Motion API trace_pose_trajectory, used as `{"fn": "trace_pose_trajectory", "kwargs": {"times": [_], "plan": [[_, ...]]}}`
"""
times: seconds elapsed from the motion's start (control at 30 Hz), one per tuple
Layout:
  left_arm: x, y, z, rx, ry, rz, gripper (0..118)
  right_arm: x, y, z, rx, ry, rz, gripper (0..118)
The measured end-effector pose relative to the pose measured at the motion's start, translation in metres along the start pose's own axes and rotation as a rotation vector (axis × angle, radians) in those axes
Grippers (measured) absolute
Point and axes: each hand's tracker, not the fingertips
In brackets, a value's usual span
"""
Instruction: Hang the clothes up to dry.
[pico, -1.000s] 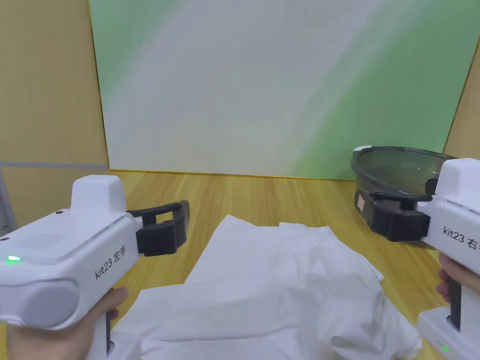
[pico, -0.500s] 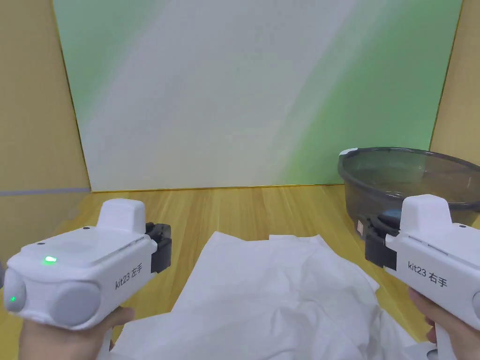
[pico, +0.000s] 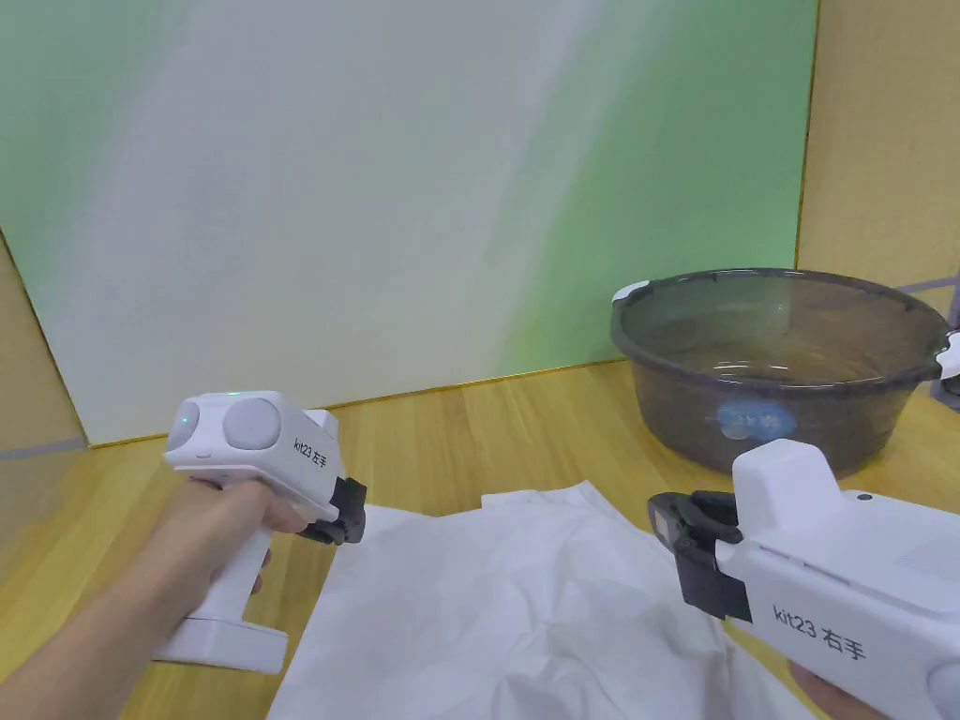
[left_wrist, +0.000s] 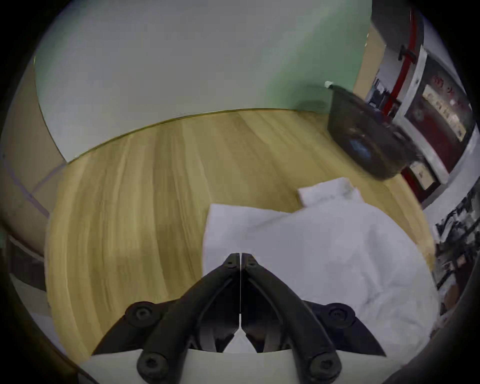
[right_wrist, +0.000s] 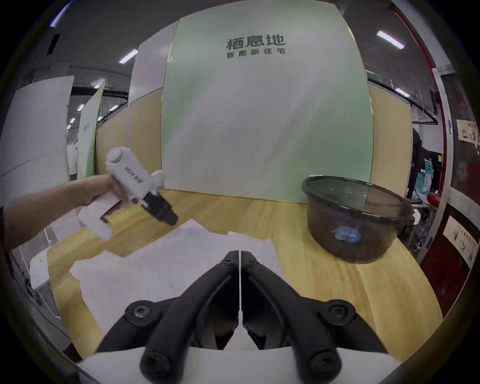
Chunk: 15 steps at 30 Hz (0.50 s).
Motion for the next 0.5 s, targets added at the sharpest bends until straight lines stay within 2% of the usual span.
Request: {"fn": "trace_pose_trajectory", "kwargs": {"times": [0.1, 0.13, 0.17, 0.23, 0.3, 0.5], "plan": [[-0.002, 0.011, -0.012, 0.017, 0.017, 0.001, 0, 0.009, -0.002, -0.008, -0.016, -0.001, -0.015, 1], [-0.004, 0.015, -0.016, 0.003, 0.005, 0.003, 12, 0.012, -0.002, -0.011, -0.02, 0.001, -0.02, 1], [-0.004, 0.019, -0.019, -0.004, -0.009, 0.0, 39, 0.014, -0.003, -0.014, -0.022, 0.0, -0.023, 1], [0.008, 0.017, -0.016, -0.036, -0.028, -0.027, 118, 0.017, -0.003, -0.018, -0.028, -0.007, -0.023, 1], [0.01, 0.02, -0.017, -0.018, 0.013, -0.049, 110, 0.019, -0.004, -0.021, -0.03, 0.004, -0.025, 1], [-0.004, 0.028, -0.043, -0.055, 0.028, -0.038, 110, 0.025, -0.011, -0.031, -0.055, 0.017, -0.032, 1]]}}
